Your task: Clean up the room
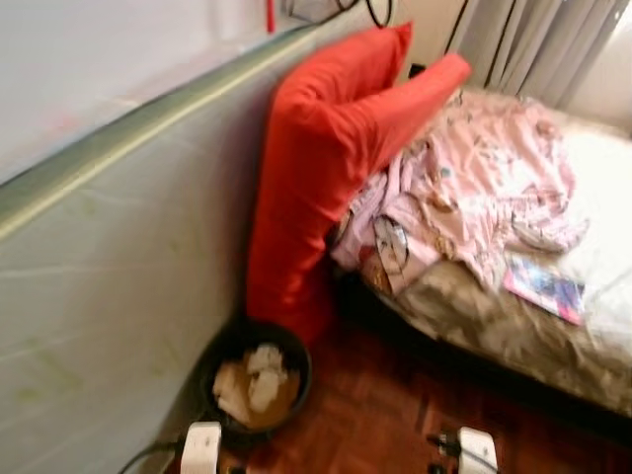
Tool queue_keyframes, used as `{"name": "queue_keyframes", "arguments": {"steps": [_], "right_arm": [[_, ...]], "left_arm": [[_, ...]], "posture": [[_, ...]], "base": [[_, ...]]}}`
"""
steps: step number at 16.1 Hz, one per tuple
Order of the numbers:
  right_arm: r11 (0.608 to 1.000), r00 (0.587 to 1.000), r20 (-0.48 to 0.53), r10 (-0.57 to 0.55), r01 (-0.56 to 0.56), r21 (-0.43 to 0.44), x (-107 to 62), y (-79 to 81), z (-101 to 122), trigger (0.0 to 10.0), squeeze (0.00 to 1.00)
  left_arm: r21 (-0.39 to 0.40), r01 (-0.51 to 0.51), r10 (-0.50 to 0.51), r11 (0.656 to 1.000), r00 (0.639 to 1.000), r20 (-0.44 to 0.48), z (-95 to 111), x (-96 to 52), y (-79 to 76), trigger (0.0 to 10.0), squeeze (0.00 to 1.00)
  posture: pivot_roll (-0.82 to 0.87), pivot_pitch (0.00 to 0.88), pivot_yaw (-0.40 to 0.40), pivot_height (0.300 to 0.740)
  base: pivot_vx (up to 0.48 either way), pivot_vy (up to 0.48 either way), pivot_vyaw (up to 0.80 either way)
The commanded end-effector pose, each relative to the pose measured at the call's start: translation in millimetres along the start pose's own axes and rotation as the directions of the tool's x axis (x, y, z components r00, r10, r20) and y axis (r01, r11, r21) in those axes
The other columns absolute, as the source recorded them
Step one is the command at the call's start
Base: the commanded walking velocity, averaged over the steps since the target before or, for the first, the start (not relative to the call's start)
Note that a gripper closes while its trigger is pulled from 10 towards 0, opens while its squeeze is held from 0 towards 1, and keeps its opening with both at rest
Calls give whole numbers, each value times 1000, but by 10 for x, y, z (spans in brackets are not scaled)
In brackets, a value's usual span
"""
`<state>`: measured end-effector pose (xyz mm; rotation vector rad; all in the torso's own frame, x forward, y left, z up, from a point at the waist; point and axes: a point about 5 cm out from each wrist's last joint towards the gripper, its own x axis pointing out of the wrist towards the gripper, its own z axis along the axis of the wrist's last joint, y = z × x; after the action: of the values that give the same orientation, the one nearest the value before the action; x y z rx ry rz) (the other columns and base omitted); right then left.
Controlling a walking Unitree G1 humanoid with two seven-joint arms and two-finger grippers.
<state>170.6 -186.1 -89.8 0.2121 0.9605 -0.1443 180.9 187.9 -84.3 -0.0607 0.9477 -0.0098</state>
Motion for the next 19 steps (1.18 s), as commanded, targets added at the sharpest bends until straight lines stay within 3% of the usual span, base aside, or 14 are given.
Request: {"name": "queue_keyframes", "arguments": {"steps": [1, 4, 15, 19], "right_arm": [[999, 994, -104, 13, -9, 37, -55, -231, -132, 10000, 0], [998, 996, -86, 19, -13, 65, -54, -216, -132, 10000, 0], [999, 996, -88, 16, -12, 44, -63, -221, -168, 10000, 0], [999, 996, -88, 14, -10, 50, -66, -195, -201, 10000, 0]], "left_arm": [[-62, -223, 214, 973, 969, -122, -396, -250, 667, 10000, 0], [-55, -221, 214, 974, 969, -122, -384, -254, 690, 10000, 0], [-31, -227, 220, 973, 964, -147, -484, -323, 789, 10000, 0], [-25, -229, 223, 973, 963, -151, -504, -345, 826, 10000, 0]], "posture": [[107, 0, 5, 740], [106, 0, 8, 740], [93, 0, 23, 740], [78, 0, 35, 740]], "base": [[0, -356, 0], [0, -356, 0], [0, -353, 0], [0, -68, 0]]}}
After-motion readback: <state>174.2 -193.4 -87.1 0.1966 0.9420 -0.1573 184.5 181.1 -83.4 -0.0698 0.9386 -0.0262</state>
